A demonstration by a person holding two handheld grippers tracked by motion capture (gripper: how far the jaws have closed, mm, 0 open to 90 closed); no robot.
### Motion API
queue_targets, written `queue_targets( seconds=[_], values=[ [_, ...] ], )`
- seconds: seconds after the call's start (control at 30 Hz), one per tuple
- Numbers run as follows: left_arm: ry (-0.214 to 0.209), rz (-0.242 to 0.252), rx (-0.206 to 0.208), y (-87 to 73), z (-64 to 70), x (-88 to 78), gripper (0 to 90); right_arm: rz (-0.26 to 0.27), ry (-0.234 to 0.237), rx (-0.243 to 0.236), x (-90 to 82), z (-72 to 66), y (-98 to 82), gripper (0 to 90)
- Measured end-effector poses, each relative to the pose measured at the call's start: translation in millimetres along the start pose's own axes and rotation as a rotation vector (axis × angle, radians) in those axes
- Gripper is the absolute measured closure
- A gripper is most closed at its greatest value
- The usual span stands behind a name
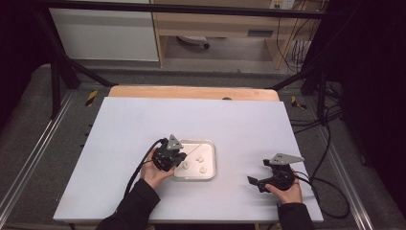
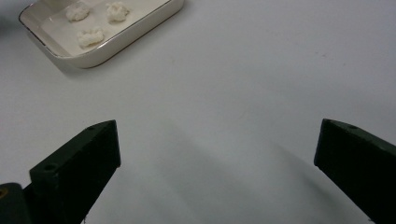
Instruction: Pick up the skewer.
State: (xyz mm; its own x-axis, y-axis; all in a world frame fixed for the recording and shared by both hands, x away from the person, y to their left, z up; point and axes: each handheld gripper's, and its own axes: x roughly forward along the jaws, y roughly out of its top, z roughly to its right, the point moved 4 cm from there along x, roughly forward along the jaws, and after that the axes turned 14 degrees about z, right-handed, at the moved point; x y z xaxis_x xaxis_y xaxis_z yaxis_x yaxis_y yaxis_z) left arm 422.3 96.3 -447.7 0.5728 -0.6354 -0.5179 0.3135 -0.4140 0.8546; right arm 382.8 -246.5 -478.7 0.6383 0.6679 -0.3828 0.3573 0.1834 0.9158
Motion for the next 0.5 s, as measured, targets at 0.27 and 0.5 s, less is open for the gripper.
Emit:
queue_targets(
  seconds=[0.27, 0.5],
  values=[
    [-0.017, -0.006, 0.023, 4.1, 3.8, -7.6, 88.5, -0.004, -0.023, -0.076, 4.6, -12.2, 13.1, 0.7],
    [-0.043, -0.014, 0.043, 8.2, 10.6, -9.4, 88.5, -0.035, -0.014, -0.194, 11.8, -28.5, 22.8, 0.9]
  ],
)
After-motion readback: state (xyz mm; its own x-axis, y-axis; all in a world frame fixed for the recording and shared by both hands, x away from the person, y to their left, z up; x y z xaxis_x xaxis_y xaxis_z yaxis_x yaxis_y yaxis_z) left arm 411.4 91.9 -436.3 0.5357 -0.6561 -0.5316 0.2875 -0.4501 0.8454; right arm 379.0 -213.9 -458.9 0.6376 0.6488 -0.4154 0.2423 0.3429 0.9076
